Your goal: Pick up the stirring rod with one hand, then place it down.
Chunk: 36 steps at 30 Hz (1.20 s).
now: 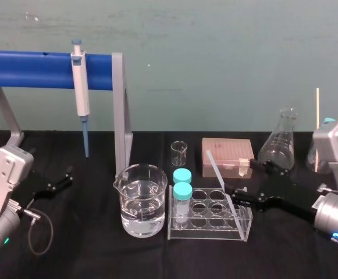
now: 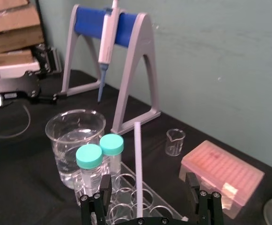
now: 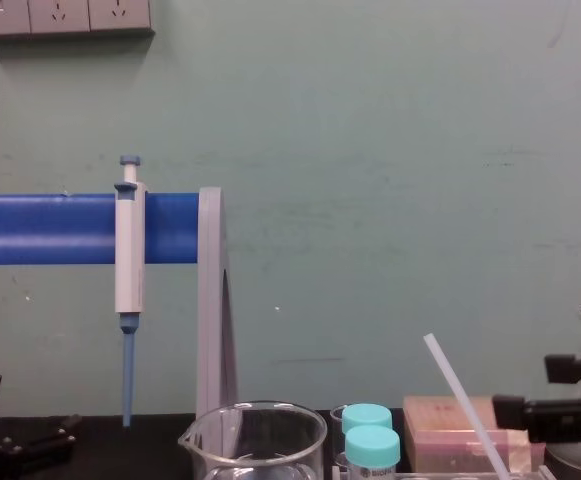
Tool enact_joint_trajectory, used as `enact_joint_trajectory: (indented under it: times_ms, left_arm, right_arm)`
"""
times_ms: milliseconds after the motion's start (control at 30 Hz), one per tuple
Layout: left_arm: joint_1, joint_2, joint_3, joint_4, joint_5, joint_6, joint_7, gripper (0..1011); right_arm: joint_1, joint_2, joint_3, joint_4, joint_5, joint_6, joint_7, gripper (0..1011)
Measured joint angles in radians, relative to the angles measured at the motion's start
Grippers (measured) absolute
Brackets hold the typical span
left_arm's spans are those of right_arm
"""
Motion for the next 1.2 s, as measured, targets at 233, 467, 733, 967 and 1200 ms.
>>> enact_joint_trajectory:
  times_ms: [233, 467, 733, 967, 1200]
  left_arm:
    - [0.0, 0.0, 0.0, 0.0, 0.0, 0.0, 0.0, 1000]
    - [0.0, 0.0, 0.0, 0.0, 0.0, 0.0, 0.0, 1000]
    - [0.0, 0.0, 0.0, 0.0, 0.0, 0.0, 0.0, 1000]
    - [0.0, 0.0, 0.0, 0.0, 0.0, 0.0, 0.0, 1000]
    - [0.0, 0.0, 0.0, 0.0, 0.0, 0.0, 0.0, 1000]
  right_arm:
    - [0.069, -0.038, -0.045, 0.059, -0.055, 0.043, 0.043, 1003]
    - [0.126, -0.086, -0.073, 0.125, -0.095, 0.047, 0.068, 1003]
    - [0.165, -0.121, -0.091, 0.177, -0.117, 0.054, 0.091, 1003]
    - [0.188, -0.144, -0.098, 0.213, -0.13, 0.051, 0.099, 1003]
    - [0.187, -0.143, -0.098, 0.211, -0.13, 0.051, 0.099, 1003]
